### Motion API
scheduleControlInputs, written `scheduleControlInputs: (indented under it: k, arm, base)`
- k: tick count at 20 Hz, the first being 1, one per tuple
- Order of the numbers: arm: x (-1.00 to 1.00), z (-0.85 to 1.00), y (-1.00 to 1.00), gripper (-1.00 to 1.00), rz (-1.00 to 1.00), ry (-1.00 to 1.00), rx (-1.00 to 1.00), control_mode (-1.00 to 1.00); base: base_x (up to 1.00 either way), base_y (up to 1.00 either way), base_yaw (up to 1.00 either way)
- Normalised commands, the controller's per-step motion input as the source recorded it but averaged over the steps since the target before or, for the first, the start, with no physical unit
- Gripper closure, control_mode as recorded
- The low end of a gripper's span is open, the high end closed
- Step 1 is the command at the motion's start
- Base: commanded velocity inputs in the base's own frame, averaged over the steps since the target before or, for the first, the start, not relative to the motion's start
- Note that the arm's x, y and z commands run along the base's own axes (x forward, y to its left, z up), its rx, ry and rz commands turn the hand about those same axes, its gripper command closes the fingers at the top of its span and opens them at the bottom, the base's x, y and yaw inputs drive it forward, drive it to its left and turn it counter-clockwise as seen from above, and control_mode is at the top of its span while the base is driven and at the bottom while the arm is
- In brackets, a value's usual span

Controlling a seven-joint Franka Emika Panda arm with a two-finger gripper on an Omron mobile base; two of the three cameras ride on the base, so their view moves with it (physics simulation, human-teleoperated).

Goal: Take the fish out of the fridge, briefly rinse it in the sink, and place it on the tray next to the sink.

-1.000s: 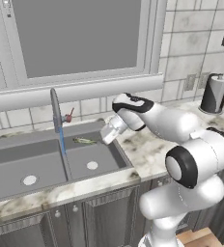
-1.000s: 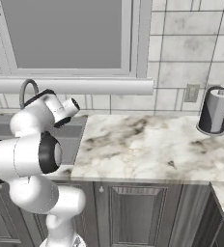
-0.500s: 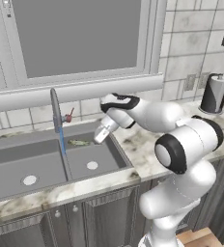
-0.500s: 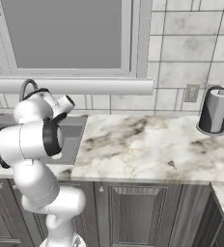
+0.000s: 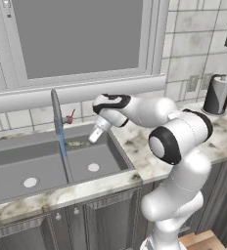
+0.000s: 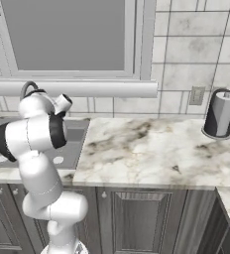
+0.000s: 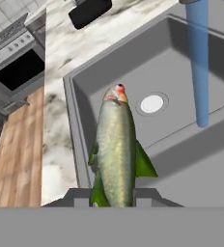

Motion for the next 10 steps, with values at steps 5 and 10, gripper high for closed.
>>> scheduleControlInputs:
  k: [5, 10]
  arm:
    - [0.14, -0.09, 0.03, 1.00, 0.00, 0.00, -0.09, -1.00]
    - [0.28, -0.11, 0.13, 1.00, 0.00, 0.00, -0.11, -1.00]
  base:
    - [0.00, 0.00, 0.00]
    - [0.00, 0.00, 0.00]
